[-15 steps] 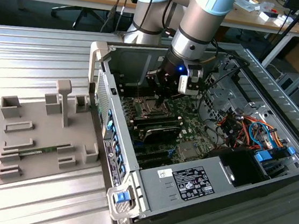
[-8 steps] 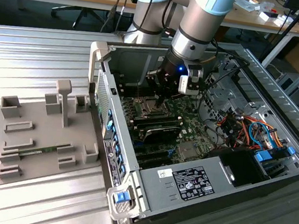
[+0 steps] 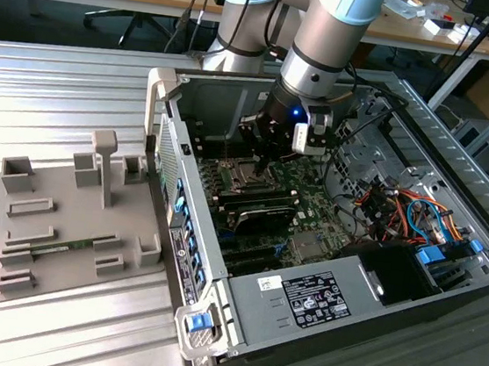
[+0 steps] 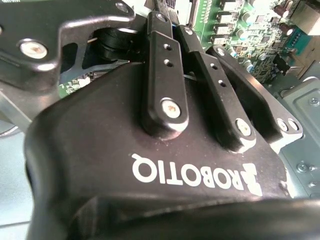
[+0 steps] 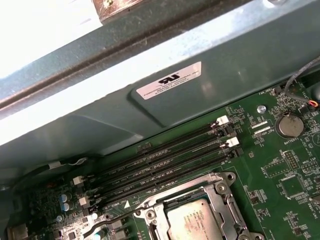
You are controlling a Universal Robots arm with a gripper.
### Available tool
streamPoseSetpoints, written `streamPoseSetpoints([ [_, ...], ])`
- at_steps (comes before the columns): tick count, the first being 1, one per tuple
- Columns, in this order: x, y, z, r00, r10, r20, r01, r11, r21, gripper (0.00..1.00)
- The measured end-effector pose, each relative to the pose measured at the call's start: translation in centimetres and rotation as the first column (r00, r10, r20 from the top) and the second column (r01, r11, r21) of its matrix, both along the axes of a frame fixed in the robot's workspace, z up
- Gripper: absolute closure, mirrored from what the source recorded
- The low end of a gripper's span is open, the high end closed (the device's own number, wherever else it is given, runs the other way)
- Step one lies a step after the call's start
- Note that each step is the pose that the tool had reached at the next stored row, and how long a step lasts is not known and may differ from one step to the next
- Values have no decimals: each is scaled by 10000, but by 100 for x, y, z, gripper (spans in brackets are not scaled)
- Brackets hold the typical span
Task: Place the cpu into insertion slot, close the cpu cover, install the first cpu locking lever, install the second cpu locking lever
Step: 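Install the first cpu locking lever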
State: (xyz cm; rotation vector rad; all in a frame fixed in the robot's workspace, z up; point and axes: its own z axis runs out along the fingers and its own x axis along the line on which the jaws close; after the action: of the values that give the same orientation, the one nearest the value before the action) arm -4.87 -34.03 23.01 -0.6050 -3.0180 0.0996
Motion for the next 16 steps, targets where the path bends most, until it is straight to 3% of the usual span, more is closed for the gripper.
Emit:
streamPoseSetpoints([
  [16, 0, 0, 0, 9998, 194, 0, -194, 9998, 1, 90],
])
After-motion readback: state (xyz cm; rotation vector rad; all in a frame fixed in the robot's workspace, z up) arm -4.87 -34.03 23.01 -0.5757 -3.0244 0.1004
